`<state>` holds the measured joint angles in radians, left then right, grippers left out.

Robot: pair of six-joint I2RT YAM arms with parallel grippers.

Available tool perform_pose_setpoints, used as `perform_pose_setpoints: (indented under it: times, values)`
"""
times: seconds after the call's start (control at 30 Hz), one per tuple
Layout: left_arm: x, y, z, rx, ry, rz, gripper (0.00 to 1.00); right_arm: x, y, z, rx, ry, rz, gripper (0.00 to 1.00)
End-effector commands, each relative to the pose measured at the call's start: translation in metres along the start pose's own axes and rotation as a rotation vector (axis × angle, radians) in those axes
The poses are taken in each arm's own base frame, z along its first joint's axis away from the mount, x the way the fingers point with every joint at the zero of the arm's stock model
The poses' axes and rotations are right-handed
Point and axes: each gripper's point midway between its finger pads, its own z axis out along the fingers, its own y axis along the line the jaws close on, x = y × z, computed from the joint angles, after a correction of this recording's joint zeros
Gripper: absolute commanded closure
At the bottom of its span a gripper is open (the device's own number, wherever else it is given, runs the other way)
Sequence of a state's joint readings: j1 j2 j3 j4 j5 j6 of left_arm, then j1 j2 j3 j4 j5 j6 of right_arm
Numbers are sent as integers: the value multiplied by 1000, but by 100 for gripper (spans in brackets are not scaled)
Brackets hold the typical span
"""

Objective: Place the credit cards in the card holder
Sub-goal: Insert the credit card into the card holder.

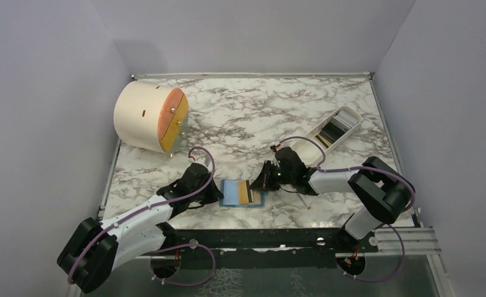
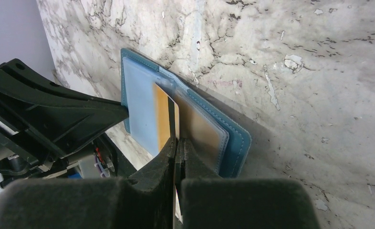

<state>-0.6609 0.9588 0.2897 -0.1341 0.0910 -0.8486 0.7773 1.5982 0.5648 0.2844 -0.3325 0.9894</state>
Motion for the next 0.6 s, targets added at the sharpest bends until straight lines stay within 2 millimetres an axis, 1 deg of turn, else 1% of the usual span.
perform_pose_setpoints:
  times: [0.0,0.13,0.23,0.4,0.57]
  values:
    - [6,-3,1,30,20,-25,100,1,-4,2,-2,-18,10,99]
    - [9,-7,2,54,32,-52,100,-3,-9,3,19,-53,13,99]
    - [11,-8,2,63,35,-63,100,-1,-12,5,27,-53,16,99]
    - [11,-11,2,73,38,-80,100,5,-8,9,21,-42,24,99]
    - [10,-12,2,81,37,-92,100,11,1,13,17,-38,23,99]
